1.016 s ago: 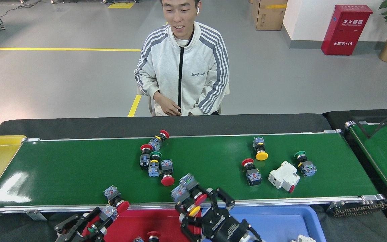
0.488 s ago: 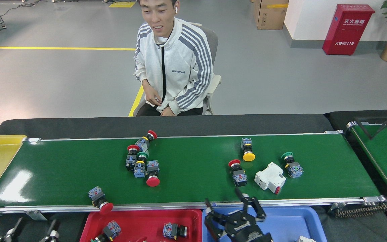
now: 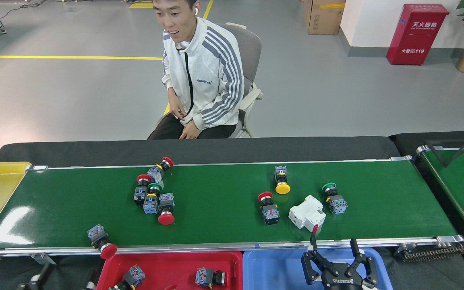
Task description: Pick switch part from conveyor to tray
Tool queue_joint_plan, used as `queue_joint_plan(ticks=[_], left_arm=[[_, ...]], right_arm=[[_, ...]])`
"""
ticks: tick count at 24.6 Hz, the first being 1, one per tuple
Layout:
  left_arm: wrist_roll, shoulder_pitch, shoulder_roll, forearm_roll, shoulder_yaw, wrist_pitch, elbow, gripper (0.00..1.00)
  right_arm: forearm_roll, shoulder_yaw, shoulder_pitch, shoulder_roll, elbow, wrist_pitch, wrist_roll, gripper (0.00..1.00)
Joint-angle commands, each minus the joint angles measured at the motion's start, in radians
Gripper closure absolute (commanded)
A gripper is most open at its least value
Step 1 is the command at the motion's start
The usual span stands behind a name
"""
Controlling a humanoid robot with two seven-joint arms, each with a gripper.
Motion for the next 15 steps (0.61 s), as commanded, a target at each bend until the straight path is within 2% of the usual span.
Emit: queue_joint_plan(ticks=[1,8,10,15], left_arm=[[-0.052,-0.024,0.003,-0.013,-0.018,0.060,-0.008,0.00],[-0.053,-0.142,0.007,-0.018,-0.017,0.134,0.098,0.00],[-0.053,-0.180,0.011,-0.018,-0.024,0.176,0.130,0.00],[-0.053,-0.244,0.033,-0.047,-0.018,0.201,0.200,0.00]], right_arm=[[0.001,0.023,-0.021,-0.025,-0.006,-0.068,0.037,0.00],[-0.001,0.026,-0.058,-0.034,-0.005,-0.259,0.150,0.00],[-0.001,0.028,-0.081,-0.034,0.000,-0.265,0.159,0.00],[-0.001,0.043,-0.144,-0.034,0.040,-0.280,0.193,0.00]])
